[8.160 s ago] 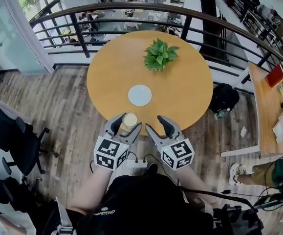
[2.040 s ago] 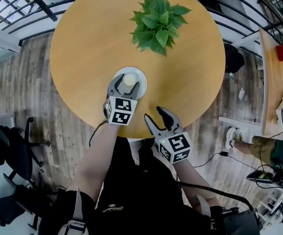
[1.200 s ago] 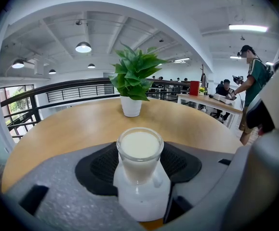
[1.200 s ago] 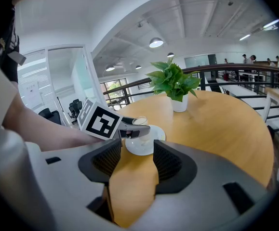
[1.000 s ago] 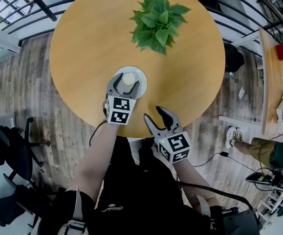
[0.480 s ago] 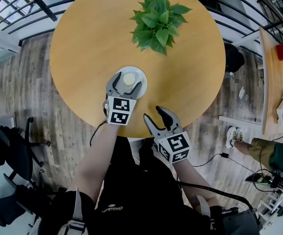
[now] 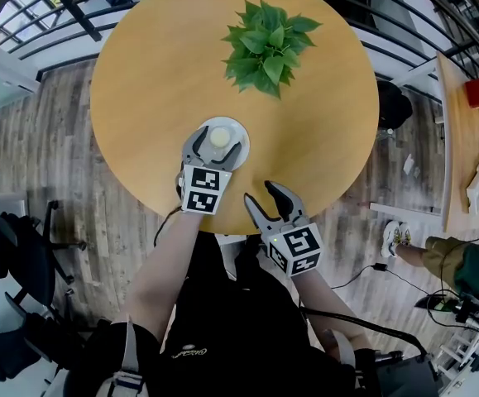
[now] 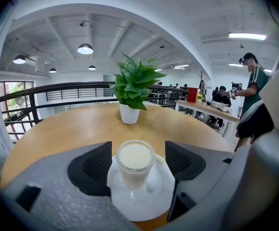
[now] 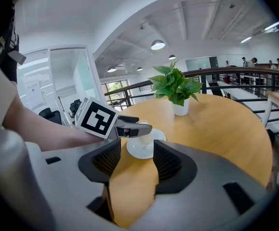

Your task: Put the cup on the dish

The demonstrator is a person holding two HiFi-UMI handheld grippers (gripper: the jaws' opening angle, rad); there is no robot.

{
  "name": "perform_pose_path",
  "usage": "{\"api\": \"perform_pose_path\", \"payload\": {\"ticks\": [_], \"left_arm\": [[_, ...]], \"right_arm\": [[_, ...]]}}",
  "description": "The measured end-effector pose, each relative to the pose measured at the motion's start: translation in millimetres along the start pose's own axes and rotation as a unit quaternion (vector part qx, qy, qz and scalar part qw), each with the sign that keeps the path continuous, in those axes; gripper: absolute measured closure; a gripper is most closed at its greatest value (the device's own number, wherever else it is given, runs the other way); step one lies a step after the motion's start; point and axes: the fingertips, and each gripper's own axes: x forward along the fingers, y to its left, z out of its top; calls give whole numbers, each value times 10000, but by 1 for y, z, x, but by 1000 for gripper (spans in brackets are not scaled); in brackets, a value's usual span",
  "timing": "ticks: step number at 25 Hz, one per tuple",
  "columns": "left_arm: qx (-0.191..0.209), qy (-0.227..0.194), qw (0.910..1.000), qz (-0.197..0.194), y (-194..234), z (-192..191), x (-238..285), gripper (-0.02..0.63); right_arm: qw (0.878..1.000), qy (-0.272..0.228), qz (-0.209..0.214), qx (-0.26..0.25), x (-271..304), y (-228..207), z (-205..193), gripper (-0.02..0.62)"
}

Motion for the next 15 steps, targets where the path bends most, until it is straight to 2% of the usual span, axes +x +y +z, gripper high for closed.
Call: {"api": "perform_pose_path", "payload": {"ticks": [8,15], "left_arm": [[36,-192,9998,106,-5,24,-26,272],[109,-522,9984,190,-16,62,-66,392]], "right_arm": [[9996,-270,-10,-117,-10,0,23,382],[9970,-655,74,-396,-24,9,61,383]]}}
